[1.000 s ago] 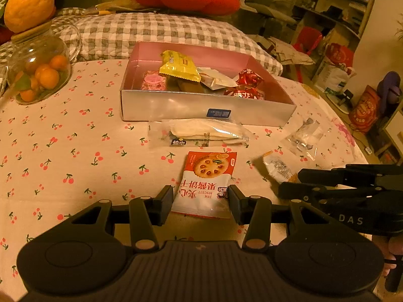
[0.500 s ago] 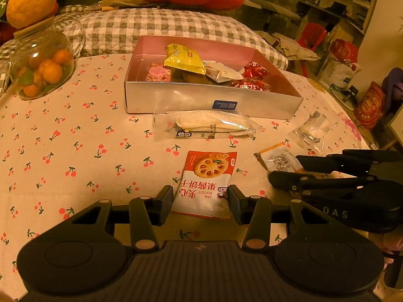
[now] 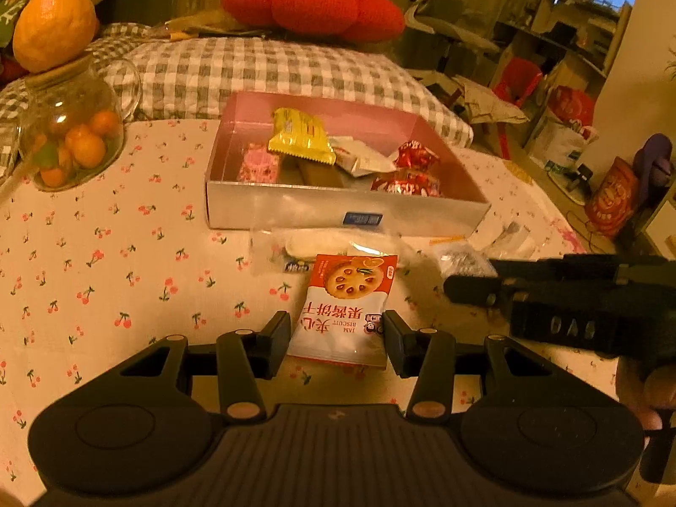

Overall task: Organize snacks
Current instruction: 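Lift the biscuit and orange packets and carry them toward the pink box, then lower both packets into the pink box and open both tools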

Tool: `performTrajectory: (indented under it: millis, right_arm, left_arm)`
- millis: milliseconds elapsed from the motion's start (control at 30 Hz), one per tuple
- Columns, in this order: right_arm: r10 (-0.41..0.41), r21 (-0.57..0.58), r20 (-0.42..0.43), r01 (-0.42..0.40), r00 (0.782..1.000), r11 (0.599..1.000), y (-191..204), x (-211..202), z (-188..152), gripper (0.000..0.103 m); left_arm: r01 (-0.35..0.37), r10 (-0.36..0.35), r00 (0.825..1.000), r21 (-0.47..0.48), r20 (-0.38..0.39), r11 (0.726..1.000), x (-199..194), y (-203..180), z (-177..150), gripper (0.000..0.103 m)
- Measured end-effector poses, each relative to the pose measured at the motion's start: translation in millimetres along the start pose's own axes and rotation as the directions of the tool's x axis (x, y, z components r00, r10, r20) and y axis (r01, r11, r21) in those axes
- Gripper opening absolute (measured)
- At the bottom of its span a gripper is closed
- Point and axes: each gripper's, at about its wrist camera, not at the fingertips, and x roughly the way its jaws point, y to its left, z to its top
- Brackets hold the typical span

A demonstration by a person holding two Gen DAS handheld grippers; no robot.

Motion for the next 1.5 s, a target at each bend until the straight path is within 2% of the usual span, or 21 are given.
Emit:
performTrajectory:
  millis: [200,467,633,1033,1300,1400,1500]
  right_arm:
    - [-0.006,0.038,0.037,0.004,0.999,0.999,-11,-4,22,0.039]
    - [0.026,0.183,0.054,-0.036,0.998,0.982,-45,14,51,0.039]
    - [0.033,0.258,0.069,-0.050,0.997,0.965,-64,31,68,0.039]
    - [-0.004,0.292,0.075,-0.018,0.997,0.956,-89,71,104,0.039]
    - [-0.020,0.296,0.056,0.003,0.998,0.955,-98,96,128,0.039]
    - [-0.030,0.286,0.040,0.017,0.999,0.958,-99,104,133,0.039]
    - [-0.038,0.287,0.031,0.028,0.999,0.958,-101,111,135,0.039]
  left_arm:
    - [0.008,-0.008,1.000,0.005,-0.001,1.000,1,-5,12,0.044]
    - [0.015,-0.016,0.999,0.045,0.039,0.999,13,-13,42,0.044]
    - [0.020,-0.021,0.999,0.030,0.035,0.999,32,-15,69,0.044]
    - [-0.015,0.018,0.998,0.067,-0.058,0.998,95,-27,105,0.044]
    - [-0.071,0.084,0.991,0.131,-0.100,0.989,118,-30,114,0.044]
    - [-0.089,0.105,0.987,0.128,-0.120,0.988,126,-27,115,0.044]
    - [-0.091,0.105,0.989,0.126,-0.108,0.988,129,-27,116,0.044]
